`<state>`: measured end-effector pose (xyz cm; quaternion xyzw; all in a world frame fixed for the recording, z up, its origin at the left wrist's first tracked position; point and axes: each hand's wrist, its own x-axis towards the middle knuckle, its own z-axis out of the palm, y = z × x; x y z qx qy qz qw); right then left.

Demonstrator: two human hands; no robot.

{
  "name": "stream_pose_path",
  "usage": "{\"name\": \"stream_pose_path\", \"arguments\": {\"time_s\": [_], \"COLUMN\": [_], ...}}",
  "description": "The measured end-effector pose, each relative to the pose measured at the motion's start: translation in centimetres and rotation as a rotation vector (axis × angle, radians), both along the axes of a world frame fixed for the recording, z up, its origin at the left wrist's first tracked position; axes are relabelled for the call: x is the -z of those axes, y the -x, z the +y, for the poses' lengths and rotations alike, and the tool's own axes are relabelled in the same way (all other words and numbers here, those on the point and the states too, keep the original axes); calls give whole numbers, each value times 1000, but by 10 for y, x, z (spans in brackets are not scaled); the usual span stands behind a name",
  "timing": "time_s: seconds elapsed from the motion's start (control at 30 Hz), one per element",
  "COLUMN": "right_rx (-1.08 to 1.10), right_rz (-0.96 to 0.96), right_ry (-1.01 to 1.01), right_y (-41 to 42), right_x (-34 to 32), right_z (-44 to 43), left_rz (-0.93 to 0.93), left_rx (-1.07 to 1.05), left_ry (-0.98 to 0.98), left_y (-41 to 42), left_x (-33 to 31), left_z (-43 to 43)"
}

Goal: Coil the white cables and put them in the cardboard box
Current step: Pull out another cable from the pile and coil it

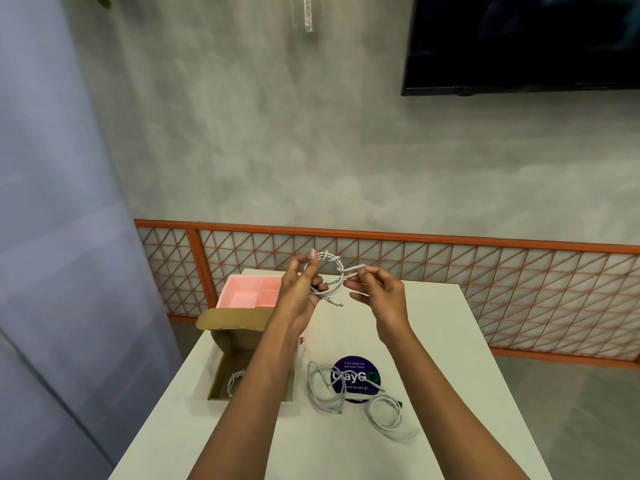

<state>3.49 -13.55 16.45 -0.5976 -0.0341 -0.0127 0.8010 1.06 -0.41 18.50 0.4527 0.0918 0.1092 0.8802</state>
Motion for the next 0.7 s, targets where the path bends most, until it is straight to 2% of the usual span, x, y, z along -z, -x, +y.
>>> {"name": "stream_pose_path", "arguments": {"time_s": [0.27,0.4,0.47,0.53,0.7], "right_rx": [-30,-86,-148,-217,-345], "right_rz": [128,177,204,234,264], "right_ry": [-214,-228,-228,-219,10], "right_y": [-4,-6,-6,-5,-5], "right_x": [2,1,0,-2,-7], "right_z": [2,-2,-4,-5,-7], "left_rz": [35,50,72,78,5], "left_rx": [18,188,258,288,244], "left_ry": [-315,-272,-187,-158,-438], "left_y": [0,0,0,1,3], "left_x": [5,6,5,2,10], "left_z": [-3,4,5,4,5]}}
